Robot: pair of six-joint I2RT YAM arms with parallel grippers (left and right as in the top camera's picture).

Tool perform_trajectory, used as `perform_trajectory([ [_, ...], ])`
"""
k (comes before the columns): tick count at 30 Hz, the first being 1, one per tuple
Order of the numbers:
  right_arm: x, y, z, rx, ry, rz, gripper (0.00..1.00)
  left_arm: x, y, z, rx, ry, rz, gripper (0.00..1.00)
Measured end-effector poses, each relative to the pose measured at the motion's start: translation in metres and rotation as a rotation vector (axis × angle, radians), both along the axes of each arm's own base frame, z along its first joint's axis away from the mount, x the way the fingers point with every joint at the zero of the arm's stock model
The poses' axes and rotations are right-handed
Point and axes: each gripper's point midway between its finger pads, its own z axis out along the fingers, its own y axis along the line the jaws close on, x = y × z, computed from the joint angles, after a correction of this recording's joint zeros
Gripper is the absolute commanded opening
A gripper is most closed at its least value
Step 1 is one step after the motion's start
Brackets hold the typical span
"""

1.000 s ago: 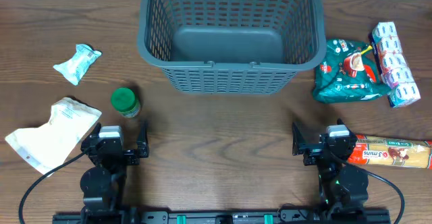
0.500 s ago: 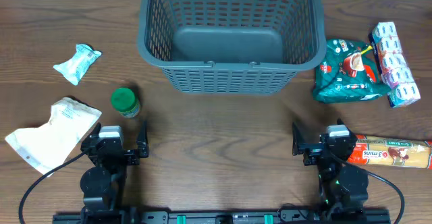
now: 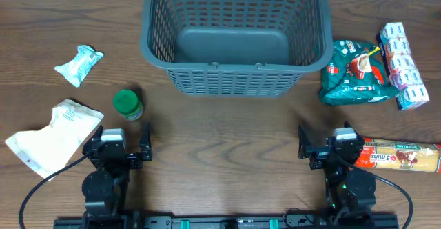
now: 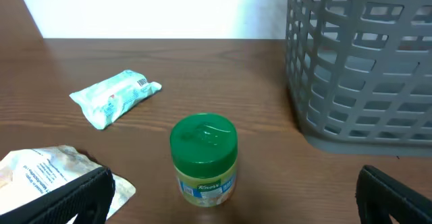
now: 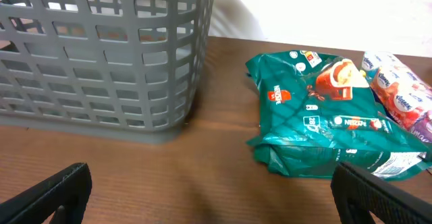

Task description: Pack container

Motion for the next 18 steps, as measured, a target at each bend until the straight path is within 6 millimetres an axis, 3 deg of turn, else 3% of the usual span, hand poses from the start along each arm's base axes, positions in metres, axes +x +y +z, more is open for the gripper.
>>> perform_trajectory([
  [14,-0.003,-0.005,-0.003,0.064,0.041,-0.043,0.99,0.0,0.0,0.0,0.0,0.0,0.0,0.99],
  [18,-0.002,-0.015,0.026,0.06,0.031,-0.105,0.99,0.0,0.0,0.0,0.0,0.0,0.0,0.99],
])
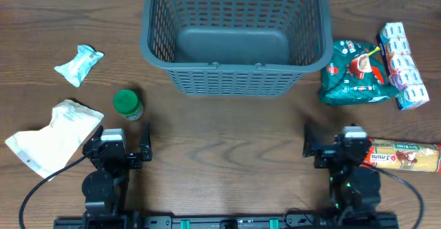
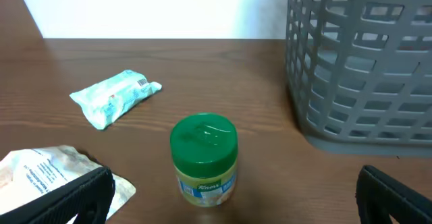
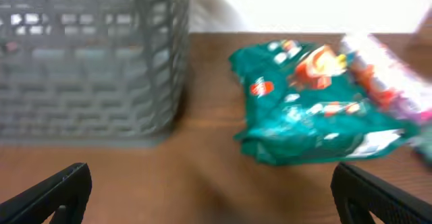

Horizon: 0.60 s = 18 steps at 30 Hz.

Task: Pack container
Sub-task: 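Move the right gripper over the green Nescafé pouch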

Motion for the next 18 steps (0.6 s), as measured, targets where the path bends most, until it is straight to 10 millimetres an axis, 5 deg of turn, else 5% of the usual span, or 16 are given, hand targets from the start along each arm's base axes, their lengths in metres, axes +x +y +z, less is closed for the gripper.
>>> perform_trajectory([
  [5,0.009,-0.013,0.07,-0.019,0.002,-0.081,0.99,0.0,0.0,0.0,0.0,0.0,0.0,0.99],
  [18,0.063,-0.066,0.206,-0.037,0.388,-0.221,0.99,0.0,0.0,0.0,0.0,0.0,0.0,0.98],
])
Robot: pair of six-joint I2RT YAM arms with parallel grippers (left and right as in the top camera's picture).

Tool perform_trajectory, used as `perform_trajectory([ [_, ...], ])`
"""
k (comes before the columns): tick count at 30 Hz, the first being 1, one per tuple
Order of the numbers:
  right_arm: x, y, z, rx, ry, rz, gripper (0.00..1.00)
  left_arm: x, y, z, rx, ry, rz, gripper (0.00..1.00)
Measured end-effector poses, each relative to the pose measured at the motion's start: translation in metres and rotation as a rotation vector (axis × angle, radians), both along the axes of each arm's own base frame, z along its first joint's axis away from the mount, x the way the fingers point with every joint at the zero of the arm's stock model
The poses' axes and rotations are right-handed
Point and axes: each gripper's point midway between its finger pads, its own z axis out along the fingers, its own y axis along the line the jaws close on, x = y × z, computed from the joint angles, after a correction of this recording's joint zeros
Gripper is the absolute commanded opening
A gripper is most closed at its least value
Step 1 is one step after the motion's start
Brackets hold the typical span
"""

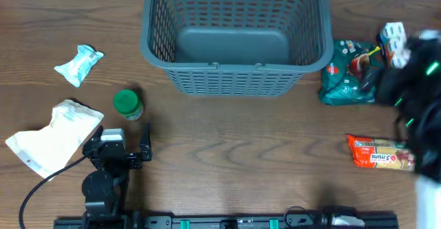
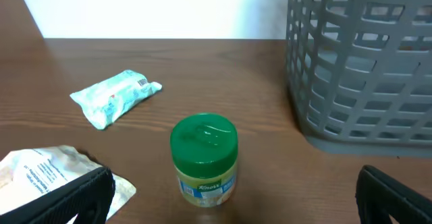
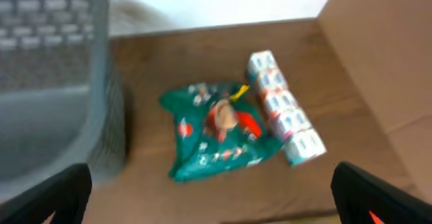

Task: Pack container
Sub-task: 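Move the right gripper over the green Nescafé pouch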

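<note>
The grey basket stands empty at the back middle. A green-lidded jar sits just ahead of my left gripper, which is open and low at the front left. To its left are a teal packet and a white pouch. My right gripper is open and raised, a blur in the overhead view, above the green snack bag and the multipack of small bottles. A red sausage pack lies at the front right.
The basket's wall is close on the left of the green bag. The table's right edge runs just beyond the multipack. Bare wood lies between the two arms in front of the basket.
My right arm has left the front of the table and now hangs, raised, over the green bag and multipack at the right; the red pack is fully uncovered. The left arm has not moved.
Both grippers stood open and low at the table's front, the right one beside the red pack. Then the right had shifted a little rightward. Now it is high above the green bag. No object has moved, and the left arm stayed still.
</note>
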Motion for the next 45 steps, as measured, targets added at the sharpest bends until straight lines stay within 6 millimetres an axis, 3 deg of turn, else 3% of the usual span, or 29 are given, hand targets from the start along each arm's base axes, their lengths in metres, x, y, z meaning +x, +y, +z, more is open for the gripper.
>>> perform_trajectory([
  [3,0.008,-0.022,0.015,-0.007,0.057,-0.03,0.99,0.0,0.0,0.0,0.0,0.0,0.0,0.99],
  [6,0.017,-0.039,0.012,-0.005,0.125,-0.02,0.99,0.0,0.0,0.0,0.0,0.0,0.0,0.99],
  [12,0.04,-0.052,-0.04,0.106,0.293,0.112,0.99,0.0,0.0,0.0,0.0,0.0,0.0,0.99],
  [19,0.079,-0.062,-0.098,0.198,0.397,0.23,0.99,0.0,0.0,0.0,0.0,0.0,0.0,0.99],
  [27,0.111,-0.075,-0.149,0.224,0.465,0.269,0.99,0.0,0.0,0.0,0.0,0.0,0.0,0.99],
  [31,0.125,-0.086,-0.164,0.2,0.47,0.257,0.99,0.0,0.0,0.0,0.0,0.0,0.0,0.99],
  [37,0.13,-0.09,-0.17,0.184,0.476,0.248,0.99,0.0,0.0,0.0,0.0,0.0,0.0,0.99],
  [40,0.134,-0.086,-0.179,0.186,0.499,0.25,0.99,0.0,0.0,0.0,0.0,0.0,0.0,0.99],
  [45,0.146,-0.07,-0.211,0.191,0.572,0.278,0.99,0.0,0.0,0.0,0.0,0.0,0.0,0.99],
])
